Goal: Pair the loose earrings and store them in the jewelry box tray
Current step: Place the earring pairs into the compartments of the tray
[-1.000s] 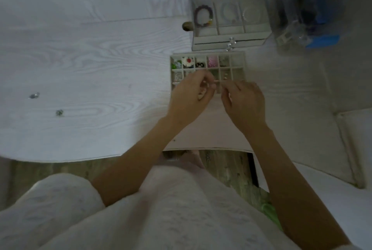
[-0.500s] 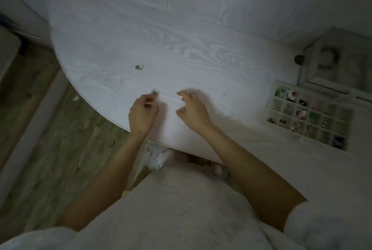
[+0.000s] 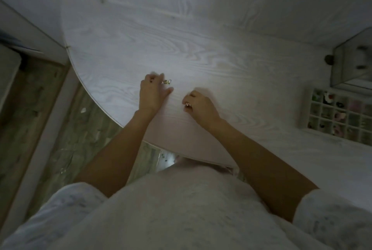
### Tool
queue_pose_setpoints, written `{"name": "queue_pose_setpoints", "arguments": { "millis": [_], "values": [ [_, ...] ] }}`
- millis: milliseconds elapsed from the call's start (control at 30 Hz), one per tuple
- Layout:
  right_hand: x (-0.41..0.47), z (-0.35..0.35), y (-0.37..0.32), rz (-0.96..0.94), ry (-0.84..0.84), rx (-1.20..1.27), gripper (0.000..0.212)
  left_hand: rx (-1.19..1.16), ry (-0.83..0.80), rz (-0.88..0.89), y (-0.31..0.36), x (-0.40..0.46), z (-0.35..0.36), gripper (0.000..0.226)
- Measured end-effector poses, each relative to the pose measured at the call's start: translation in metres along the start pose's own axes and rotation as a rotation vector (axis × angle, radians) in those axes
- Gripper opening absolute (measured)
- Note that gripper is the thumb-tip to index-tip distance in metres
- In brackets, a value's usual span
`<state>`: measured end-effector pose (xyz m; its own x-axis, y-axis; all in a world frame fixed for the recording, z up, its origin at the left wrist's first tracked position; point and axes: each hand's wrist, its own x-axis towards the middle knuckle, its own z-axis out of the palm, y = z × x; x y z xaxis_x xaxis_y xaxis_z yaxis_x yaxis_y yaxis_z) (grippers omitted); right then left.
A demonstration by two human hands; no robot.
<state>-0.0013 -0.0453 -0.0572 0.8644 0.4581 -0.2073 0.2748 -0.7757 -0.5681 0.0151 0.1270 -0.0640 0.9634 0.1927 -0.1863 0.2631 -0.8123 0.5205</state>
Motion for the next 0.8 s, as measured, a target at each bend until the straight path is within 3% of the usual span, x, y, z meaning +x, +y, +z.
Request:
{"name": "queue_pose_setpoints", "arguments": {
  "millis": [133, 300, 533, 667, 800],
  "values": [
    [0.002, -0.002, 0.0, 0.118, -0.01, 0.059, 0.014, -0.047, 0.023, 0.089, 0.0, 0.011, -0.006, 0.028],
    [0.001, -0.001, -0.002, 0.122, -0.011, 0.039, 0.012, -0.015, 0.001, 0.108, 0.006, 0.018, -0.011, 0.014],
    [-0.001, -0.008, 0.006, 0.065, 0.037, 0.015, 0.007, -0.024, -0.156, 0.081, 0.012, 0.025, -0.016, 0.012],
    [-0.004, -0.011, 0.016, 0.071, 0.078, -0.004, 0.006, 0.033, -0.154, 0.156, 0.011, 0.022, -0.012, 0.022],
    [-0.01, -0.011, 0.024, 0.069, 0.15, -0.053, 0.009, 0.054, -0.143, 0.233, 0.011, 0.016, -0.007, 0.017]
  ]
}}
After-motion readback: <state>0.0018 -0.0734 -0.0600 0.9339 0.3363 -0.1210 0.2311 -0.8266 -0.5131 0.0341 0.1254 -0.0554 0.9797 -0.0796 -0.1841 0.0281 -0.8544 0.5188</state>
